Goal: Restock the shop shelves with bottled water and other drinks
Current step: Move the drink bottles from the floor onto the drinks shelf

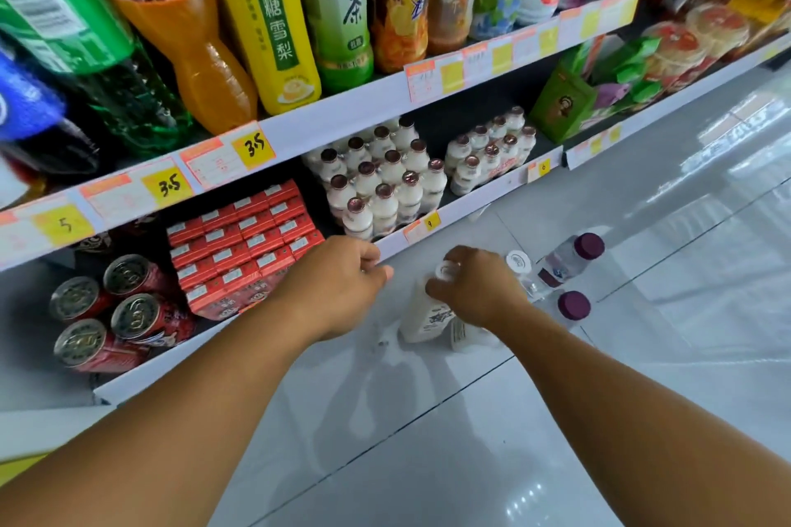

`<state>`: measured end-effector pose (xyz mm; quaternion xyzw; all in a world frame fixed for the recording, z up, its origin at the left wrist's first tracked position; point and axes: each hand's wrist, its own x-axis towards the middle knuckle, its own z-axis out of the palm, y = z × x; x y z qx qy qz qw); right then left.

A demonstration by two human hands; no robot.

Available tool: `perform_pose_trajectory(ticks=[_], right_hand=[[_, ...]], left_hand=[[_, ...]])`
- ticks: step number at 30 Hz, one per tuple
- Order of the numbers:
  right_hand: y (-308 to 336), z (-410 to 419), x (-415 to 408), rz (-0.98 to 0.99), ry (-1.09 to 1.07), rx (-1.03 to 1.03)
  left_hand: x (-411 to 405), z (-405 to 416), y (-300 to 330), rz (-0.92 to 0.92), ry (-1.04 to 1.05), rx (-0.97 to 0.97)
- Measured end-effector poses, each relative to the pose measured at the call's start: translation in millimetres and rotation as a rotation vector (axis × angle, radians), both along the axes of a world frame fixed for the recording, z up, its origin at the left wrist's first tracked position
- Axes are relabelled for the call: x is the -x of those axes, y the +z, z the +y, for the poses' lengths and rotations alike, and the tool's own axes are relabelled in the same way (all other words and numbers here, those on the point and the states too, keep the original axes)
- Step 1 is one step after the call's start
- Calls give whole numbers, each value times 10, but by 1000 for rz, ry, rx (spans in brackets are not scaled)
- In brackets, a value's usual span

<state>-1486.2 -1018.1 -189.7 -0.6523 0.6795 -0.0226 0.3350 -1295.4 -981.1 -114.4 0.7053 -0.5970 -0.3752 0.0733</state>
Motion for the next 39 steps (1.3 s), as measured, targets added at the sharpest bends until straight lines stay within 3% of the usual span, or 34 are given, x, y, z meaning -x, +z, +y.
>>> perform_pose_trajectory(ticks=[11, 17, 26, 29, 33, 39], right_hand=[[2244, -190, -122, -271, 92, 242], [3050, -304, -186, -414, 56, 342], [3342, -351, -205, -491, 2, 367], [3328, -341, -247, -505, 1, 379], [3294, -344, -343, -721, -64, 461], [3343, -374, -471, -942, -79, 573]], left_hand=[[2, -84, 1270, 408, 9, 130], [-38, -210, 2060, 487, -52, 251], [-53, -249, 2413, 527, -87, 264], [-86, -266, 2451, 465, -73, 267], [-158, -333, 2625, 462, 19, 326], [-140, -453, 3098, 545, 141, 587]])
